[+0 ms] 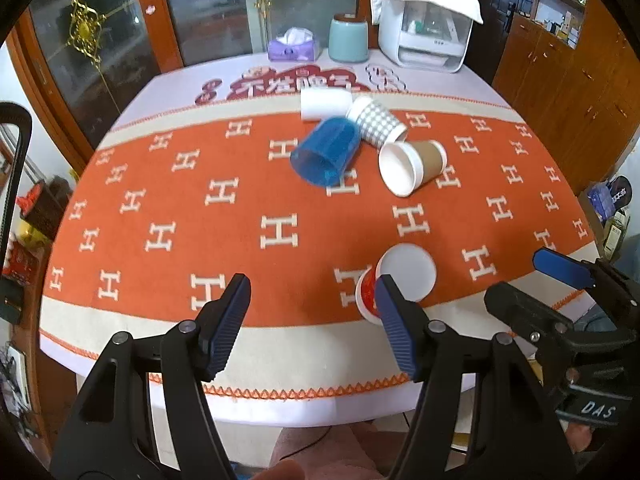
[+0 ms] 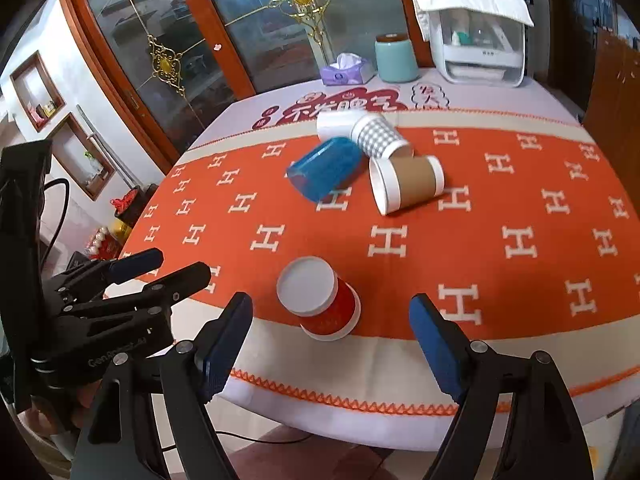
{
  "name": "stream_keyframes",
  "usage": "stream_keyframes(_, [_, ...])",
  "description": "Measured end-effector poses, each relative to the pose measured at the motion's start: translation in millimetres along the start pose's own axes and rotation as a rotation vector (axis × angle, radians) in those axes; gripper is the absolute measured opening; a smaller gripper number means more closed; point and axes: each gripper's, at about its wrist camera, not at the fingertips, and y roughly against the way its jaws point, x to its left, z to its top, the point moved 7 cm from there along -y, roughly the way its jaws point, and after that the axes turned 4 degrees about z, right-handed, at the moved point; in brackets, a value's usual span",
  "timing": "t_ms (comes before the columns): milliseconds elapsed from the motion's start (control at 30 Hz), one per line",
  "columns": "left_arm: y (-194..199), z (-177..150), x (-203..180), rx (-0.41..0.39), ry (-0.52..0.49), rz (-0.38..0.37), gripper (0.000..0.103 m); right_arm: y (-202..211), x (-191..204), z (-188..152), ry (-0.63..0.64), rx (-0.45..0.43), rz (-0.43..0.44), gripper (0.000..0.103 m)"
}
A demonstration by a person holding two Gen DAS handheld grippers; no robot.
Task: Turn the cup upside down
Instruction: 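Open the right gripper and pull it back from the red cup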
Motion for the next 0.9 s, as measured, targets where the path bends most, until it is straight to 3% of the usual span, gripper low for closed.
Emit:
stream_keyframes(433, [42.5,22.8,-1.4,-0.067,0.052,0.010,0.063,43.1,16.4,25.2,-0.036,-0.047,-0.008,0.083])
stream_keyframes(900, [36.8,29.5,-9.0,-0.073,0.031,0.013,0.063,49.8,6.5,34.4,-0.050,-0.075,-0.041,0.084])
